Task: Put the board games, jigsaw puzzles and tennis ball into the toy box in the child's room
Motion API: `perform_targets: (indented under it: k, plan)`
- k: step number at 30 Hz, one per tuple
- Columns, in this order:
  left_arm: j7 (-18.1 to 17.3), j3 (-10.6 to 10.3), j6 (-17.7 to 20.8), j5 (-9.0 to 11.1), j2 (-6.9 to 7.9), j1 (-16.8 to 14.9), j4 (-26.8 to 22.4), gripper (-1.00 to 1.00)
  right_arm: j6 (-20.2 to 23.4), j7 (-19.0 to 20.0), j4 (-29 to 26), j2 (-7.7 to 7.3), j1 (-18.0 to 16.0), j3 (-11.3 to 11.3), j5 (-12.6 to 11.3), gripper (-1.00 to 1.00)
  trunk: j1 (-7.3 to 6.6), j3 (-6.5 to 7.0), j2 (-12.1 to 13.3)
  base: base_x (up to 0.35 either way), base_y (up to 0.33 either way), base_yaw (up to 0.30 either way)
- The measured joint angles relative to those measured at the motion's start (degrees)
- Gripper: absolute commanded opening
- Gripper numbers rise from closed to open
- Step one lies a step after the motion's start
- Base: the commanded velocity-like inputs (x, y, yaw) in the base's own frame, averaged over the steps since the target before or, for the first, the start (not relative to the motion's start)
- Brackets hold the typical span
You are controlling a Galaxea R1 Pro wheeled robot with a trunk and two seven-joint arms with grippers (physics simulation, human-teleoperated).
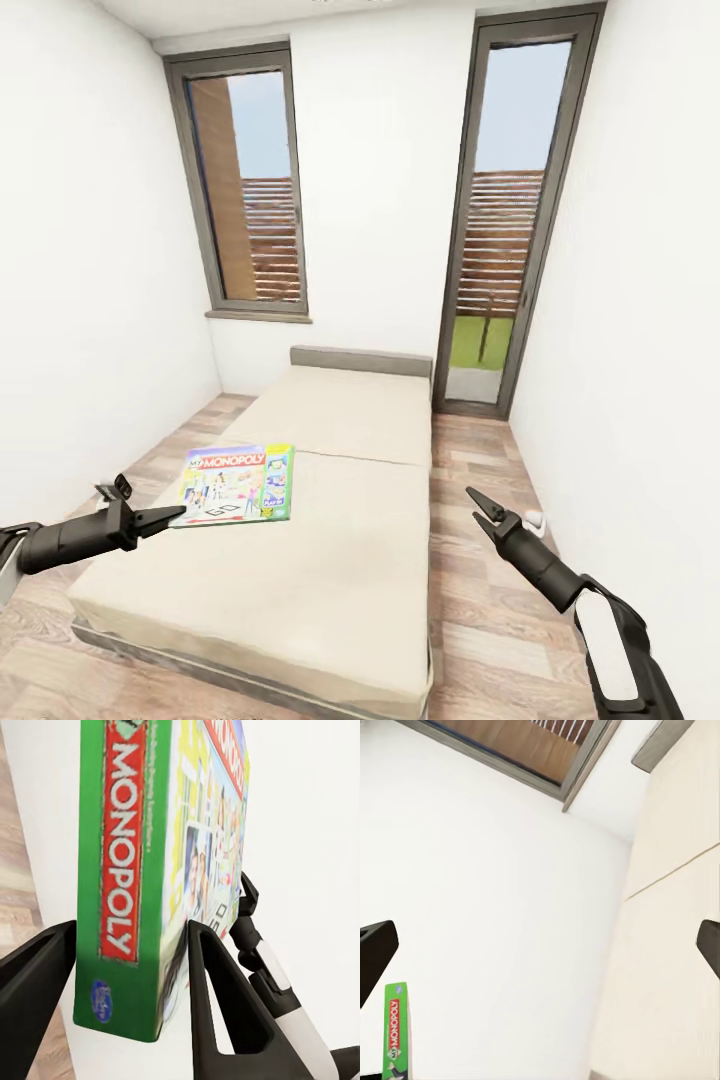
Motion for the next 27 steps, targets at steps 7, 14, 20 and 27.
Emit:
perform_targets:
  k: [7, 14, 20, 27]
  plan:
    - [0.0, 0.01, -0.01, -0.03, 0.0, -0.01, 0.0, -1.0, 0.0, 0.0, 0.02, 0.04, -0.01, 0.0, 0.0, 1.0, 0.0, 0.3, -0.03, 0.0, 0.0, 0.249]
    - [0.0, 0.03, -0.03, -0.03, 0.0, -0.02, 0.0, -1.0, 0.0, 0.0, 0.02, 0.04, -0.02, 0.0, 0.01, 1.0, 0.01, 0.59, -0.05, 0.0, 0.0, 0.257]
    - [0.0, -0.01, -0.03, -0.03, 0.11, -0.02, 0.02, -1.0, 0.0, 0.0, 0.02, 0.04, -0.02, 0.07, 0.01, 1.0, 0.01, 0.85, -0.05, 0.0, 0.0, 0.264]
    - [0.0, 0.0, -0.02, 0.02, 0.2, -0.02, 0.08, -1.0, 0.0, 0.0, 0.02, 0.04, -0.02, 0.13, 0.01, 1.0, 0.01, 1.15, -0.05, 0.0, 0.0, 0.265]
